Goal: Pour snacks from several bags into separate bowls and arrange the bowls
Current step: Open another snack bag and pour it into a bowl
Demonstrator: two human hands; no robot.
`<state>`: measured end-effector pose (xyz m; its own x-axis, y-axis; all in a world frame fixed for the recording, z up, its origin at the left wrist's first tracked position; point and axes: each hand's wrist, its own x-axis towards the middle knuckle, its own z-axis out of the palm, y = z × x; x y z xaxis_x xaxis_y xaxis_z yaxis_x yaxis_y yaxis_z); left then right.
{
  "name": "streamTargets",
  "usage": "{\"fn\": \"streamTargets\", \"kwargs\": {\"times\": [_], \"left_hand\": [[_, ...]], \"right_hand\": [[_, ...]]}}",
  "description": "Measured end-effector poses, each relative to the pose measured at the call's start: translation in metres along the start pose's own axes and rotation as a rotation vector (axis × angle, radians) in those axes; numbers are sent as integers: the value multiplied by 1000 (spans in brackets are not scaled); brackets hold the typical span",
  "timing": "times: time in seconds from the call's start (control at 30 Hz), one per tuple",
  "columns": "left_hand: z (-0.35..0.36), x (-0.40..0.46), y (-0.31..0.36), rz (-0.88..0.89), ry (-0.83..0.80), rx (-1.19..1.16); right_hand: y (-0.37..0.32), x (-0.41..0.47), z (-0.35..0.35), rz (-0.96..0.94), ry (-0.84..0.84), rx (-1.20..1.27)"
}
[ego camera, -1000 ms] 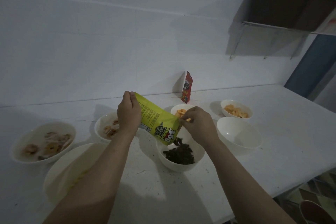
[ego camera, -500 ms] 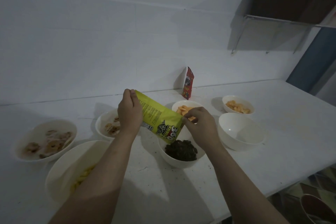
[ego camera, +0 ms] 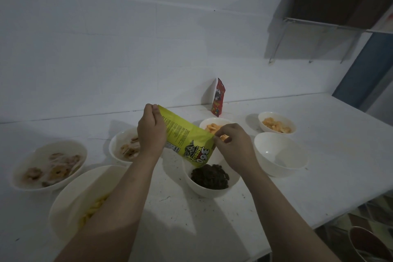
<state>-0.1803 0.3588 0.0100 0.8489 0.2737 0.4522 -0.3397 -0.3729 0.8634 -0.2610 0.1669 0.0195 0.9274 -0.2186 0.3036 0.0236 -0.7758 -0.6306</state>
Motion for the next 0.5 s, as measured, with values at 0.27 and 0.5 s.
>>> {"fn": "streamTargets", "kwargs": {"times": [0.27, 0.5], "left_hand": [[0, -1, 9, 34, 1, 25], [0, -3, 10, 56, -25, 42]], "right_hand": [[4, 3, -5, 59, -26, 9], [8, 2, -4, 46, -14, -21]]}}
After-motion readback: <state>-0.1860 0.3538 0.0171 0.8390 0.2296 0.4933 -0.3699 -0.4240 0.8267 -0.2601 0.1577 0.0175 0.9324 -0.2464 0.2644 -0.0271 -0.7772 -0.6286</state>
